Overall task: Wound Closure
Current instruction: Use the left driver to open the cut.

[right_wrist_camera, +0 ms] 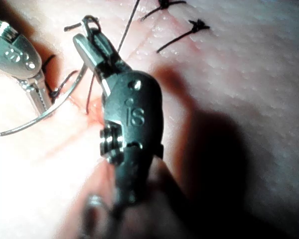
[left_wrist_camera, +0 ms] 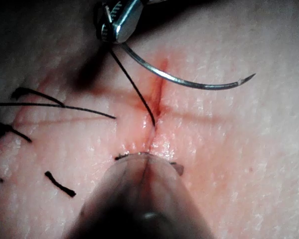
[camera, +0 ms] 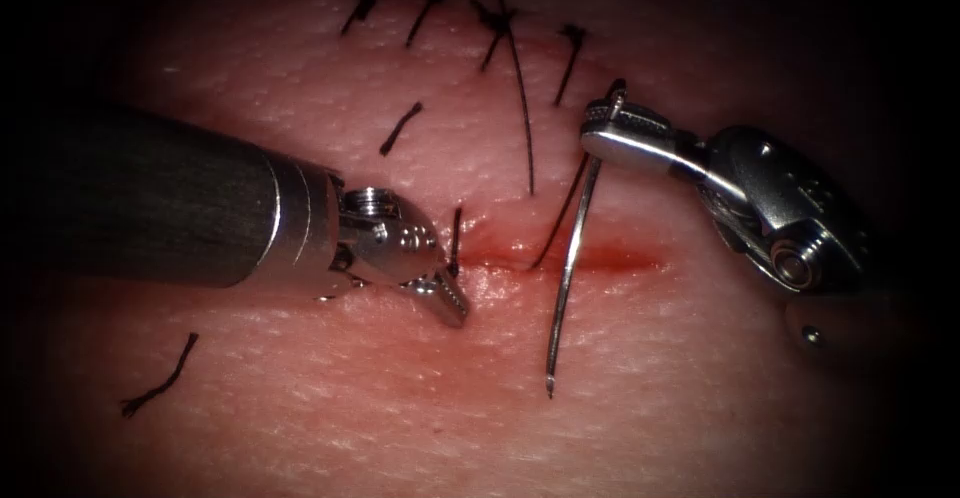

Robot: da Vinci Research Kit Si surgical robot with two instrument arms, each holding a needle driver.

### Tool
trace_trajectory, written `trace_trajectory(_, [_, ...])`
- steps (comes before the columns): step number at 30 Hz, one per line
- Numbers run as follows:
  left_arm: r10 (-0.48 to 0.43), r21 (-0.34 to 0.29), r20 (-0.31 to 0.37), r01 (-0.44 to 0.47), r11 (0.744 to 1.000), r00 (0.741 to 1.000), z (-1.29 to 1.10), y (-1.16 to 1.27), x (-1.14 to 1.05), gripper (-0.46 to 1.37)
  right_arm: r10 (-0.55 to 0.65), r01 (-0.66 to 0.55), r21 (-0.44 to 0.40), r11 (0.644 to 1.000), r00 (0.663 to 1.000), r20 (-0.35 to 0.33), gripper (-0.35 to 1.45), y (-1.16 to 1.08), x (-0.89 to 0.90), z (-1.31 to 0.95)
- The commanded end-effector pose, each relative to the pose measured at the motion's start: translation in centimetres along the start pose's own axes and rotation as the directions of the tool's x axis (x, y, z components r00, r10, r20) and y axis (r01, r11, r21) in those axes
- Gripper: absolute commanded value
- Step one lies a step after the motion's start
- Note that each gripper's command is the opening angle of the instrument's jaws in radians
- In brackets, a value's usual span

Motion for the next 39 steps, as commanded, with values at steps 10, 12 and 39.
trace_trajectory(10, [0.008,0.015,-0.027,-0.008,1.000,1.000,-0.10,0.06,0.10,-0.35,-0.006,0.006,-0.005,1.000,1.000,0.001,-0.35,0.02,0.02,-0.01])
trace_trajectory(12, [0.011,0.023,-0.050,-0.010,1.000,0.999,-0.12,0.06,0.14,-0.35,-0.006,0.006,-0.006,1.000,1.000,0.001,-0.35,0.02,0.02,-0.01])
trace_trajectory(39, [0.012,0.070,-0.135,-0.002,0.998,0.991,0.05,-0.32,0.22,-0.35,-0.005,0.005,-0.004,1.000,1.000,0.002,-0.35,0.02,0.02,-0.02])
